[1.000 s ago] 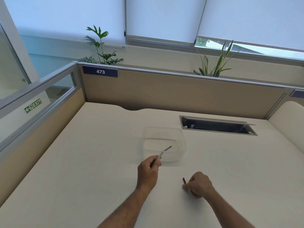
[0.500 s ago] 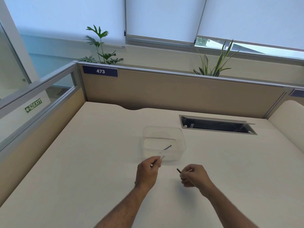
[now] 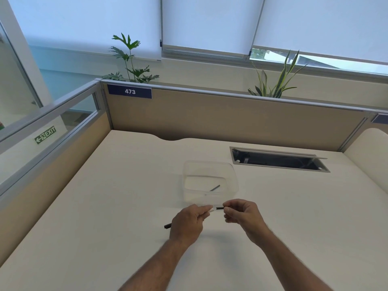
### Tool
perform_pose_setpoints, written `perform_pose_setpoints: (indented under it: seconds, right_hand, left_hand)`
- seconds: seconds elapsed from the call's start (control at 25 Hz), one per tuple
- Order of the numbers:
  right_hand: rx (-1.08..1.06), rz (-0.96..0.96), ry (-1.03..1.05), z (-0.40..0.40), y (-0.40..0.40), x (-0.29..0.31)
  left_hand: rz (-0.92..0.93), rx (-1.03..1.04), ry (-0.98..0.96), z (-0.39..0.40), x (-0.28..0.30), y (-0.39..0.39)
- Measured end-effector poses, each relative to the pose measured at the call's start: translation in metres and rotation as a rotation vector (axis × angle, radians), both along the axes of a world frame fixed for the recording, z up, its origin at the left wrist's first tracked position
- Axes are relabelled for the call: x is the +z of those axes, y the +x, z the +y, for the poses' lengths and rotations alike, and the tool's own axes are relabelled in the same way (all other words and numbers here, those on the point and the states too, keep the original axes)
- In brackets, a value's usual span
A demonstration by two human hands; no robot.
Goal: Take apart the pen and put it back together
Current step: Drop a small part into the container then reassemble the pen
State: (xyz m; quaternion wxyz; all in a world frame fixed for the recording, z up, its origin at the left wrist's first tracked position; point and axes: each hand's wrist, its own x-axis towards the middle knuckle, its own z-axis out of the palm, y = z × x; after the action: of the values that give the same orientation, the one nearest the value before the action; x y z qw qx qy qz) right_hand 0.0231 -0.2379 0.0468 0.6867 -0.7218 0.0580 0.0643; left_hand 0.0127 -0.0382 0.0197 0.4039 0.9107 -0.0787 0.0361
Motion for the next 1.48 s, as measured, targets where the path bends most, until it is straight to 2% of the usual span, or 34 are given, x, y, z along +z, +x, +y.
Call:
perform_pose_setpoints:
  seconds: [0.44,1.24,1.48]
  right_hand:
    - [0.074,-0.031,-0.04,0.0,-0.002,-0.002]
    - [0.224,-0.016,-0.195,0.001,-0.006,0.001]
    - [0.254,-0.042,-0.325,0.008,-0.011,0.0]
  left_hand:
    - [-0.064,-0.023,0.016,-0.002,-0.003,-0.004]
    - [-0.034,-0.063,0.011,0.002,-0.004,-0.01]
    - [-0.061,-0.1,0.013,-0.001,0.001,-0.013]
